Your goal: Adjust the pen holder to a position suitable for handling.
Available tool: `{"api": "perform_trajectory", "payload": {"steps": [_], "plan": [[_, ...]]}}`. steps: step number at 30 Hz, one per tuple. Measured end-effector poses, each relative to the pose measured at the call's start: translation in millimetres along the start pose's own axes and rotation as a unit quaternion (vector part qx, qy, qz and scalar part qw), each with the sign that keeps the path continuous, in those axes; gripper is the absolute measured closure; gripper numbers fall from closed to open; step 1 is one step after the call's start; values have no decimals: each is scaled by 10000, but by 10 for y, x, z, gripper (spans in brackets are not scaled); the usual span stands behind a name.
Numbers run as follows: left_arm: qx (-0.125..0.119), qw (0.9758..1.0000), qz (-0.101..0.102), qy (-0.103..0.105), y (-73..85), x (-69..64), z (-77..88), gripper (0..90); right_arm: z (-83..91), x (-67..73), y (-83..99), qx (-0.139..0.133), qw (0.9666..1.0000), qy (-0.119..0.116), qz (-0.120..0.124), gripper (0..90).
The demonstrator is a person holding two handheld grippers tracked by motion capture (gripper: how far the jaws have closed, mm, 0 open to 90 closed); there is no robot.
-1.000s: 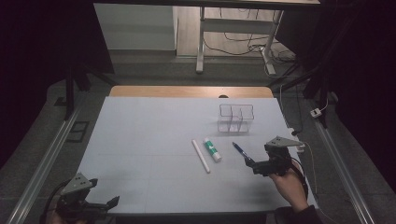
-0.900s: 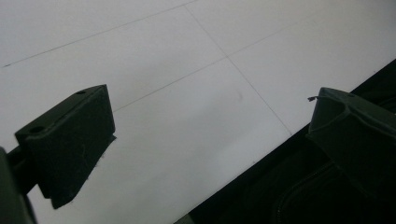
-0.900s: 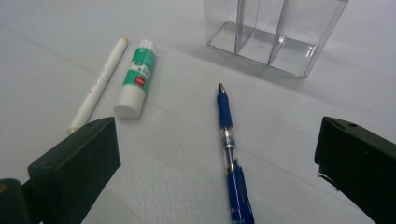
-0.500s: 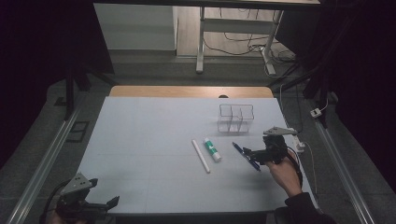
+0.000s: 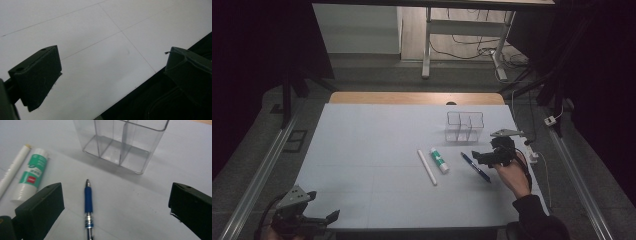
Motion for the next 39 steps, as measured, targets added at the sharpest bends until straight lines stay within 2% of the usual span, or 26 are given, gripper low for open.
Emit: {"api": "perform_trajectory", "payload": {"steps": [13, 16, 21, 27, 28, 29, 37, 39], "plan": [[3, 10000, 30, 8, 0, 9, 0, 8, -208, -147, -92, 191, 9998, 61, -37, 9], [7, 10000, 37, 3, 0, 10, 0, 9, -221, -175, -119, 225, 9997, 34, -89, 99], [13, 10000, 39, 12, 0, 10, -2, 10, -210, -231, -151, 319, 9995, 59, -60, 325], [27, 10000, 19, 19, 0, 7, -4, 13, -199, -347, -182, 386, 9992, 30, -106, 550], [31, 10000, 15, 19, 0, 7, -5, 13, -199, -347, -182, 386, 9992, 30, -106, 550], [35, 10000, 11, 24, 0, 7, -5, 14, -209, -394, -196, 407, 9991, 37, -124, 610], [49, 10000, 1, 39, -1, 5, -9, 17, -301, -584, -271, 452, 9986, 160, -239, 883], [52, 10000, 1, 43, -1, 5, -10, 17, -328, -633, -296, 446, 9984, 169, -306, 898]]}}
Point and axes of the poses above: each handheld gripper's, and its own axes: z roughly backward along the jaws, y roughly out of its underside, x roughly to its left, the point moved 6 cm from there along -z, roughly forward along the jaws, and after that the axes turned 8 degrees about x, right-handed, at the moved point
